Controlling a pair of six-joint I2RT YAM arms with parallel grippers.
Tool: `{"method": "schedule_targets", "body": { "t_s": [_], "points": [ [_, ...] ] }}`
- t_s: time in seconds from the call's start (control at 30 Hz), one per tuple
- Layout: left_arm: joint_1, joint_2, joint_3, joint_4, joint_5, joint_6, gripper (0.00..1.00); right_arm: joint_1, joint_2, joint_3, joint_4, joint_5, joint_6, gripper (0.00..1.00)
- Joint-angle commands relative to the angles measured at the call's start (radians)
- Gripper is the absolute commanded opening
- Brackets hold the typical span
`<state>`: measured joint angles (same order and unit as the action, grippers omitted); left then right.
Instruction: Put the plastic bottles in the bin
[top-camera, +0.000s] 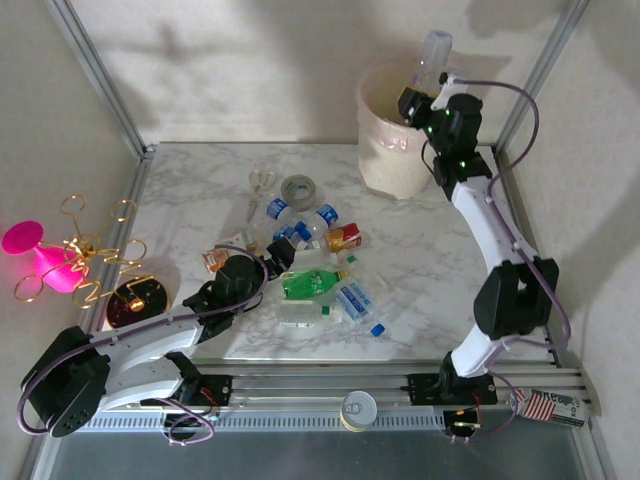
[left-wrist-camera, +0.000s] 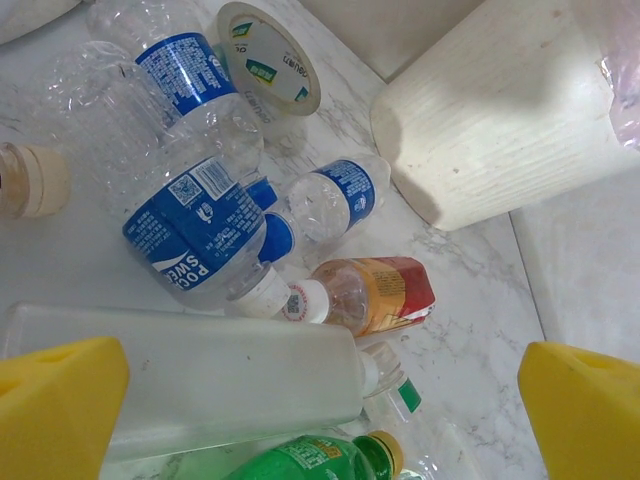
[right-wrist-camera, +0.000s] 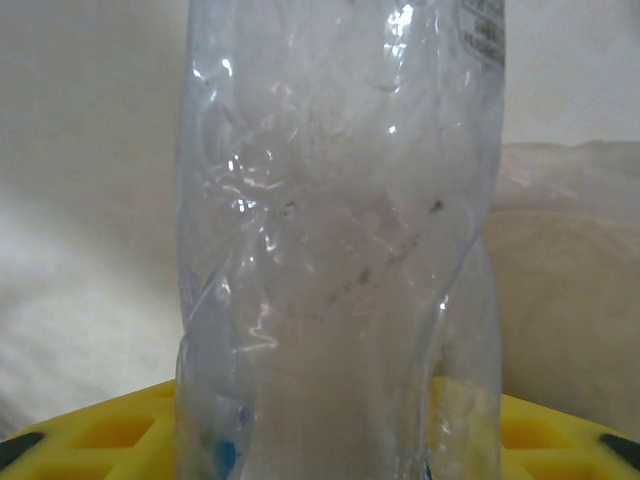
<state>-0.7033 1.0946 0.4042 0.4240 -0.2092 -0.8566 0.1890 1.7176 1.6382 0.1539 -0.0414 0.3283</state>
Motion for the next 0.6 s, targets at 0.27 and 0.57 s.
{"method": "schedule_targets", "body": {
  "t_s": [0.27, 0.57],
  "points": [
    [0.005, -0.072, -0.023, -0.055, -0.030, -0.029, 1.00, -0.008, 0.319, 0.427, -0.240, 0.035, -0.028, 0.51],
    [0.010, -0.122, -0.049, -0.069, -0.073, -0.045, 1.00, -0.008, 0.372, 0.575, -0.329, 0.036, -0.039, 0.89]
  ]
}}
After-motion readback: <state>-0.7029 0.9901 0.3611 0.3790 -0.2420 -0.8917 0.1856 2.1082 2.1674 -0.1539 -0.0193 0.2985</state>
